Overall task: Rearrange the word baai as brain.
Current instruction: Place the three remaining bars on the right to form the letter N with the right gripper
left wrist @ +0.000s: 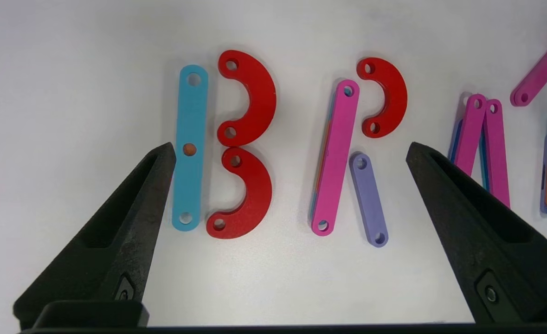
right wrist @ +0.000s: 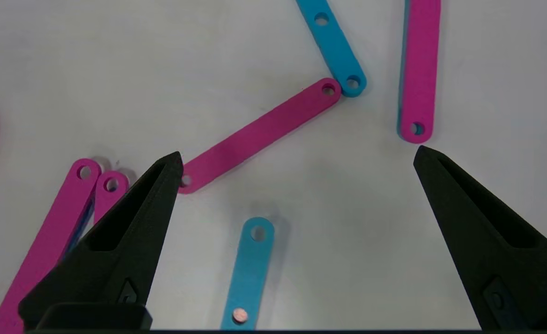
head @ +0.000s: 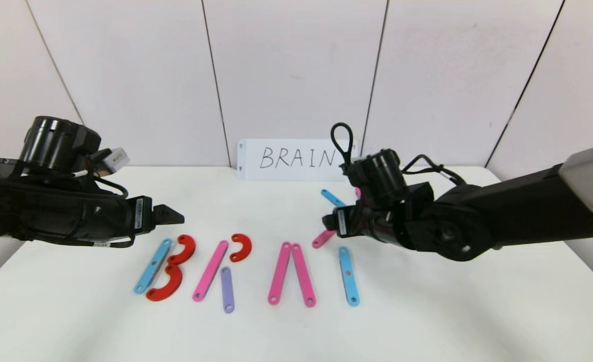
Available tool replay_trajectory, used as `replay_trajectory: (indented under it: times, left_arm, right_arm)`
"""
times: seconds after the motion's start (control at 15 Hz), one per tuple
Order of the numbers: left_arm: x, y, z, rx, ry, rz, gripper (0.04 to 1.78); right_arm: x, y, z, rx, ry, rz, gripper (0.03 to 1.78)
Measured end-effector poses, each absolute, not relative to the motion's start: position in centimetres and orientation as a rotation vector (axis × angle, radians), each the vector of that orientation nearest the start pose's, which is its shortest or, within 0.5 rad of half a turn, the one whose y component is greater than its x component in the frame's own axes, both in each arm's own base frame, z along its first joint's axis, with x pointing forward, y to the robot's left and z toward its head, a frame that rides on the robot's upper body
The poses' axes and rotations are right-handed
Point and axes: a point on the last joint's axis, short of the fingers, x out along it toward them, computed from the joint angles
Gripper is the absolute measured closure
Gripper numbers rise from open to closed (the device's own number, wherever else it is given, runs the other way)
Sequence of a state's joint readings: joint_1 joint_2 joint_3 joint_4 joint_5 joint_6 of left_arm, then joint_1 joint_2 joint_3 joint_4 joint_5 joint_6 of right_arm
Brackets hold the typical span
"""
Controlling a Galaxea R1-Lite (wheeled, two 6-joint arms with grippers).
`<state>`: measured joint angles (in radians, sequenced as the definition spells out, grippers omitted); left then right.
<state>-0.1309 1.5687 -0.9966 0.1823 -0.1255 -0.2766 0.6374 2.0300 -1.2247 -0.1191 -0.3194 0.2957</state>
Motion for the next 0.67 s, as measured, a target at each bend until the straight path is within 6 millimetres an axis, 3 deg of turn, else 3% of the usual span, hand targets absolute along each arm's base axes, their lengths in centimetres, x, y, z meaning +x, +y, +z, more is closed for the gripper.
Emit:
replay_trajectory:
  times: [0.27, 0.67]
  left_arm:
    - [25.8, -3.4, 20.2, -0.264, 0.772, -0.131, 0.08]
    - [25.8, -3.2, 20.2, -0.266, 0.768, -0.126, 0.08]
  right_arm:
    - [32.3, 25.1, 10.8, 0.013, 0.675, 0.184, 0.07]
    - [33.2, 26.8, 8.5, 0.017, 0.722, 0.133, 0.07]
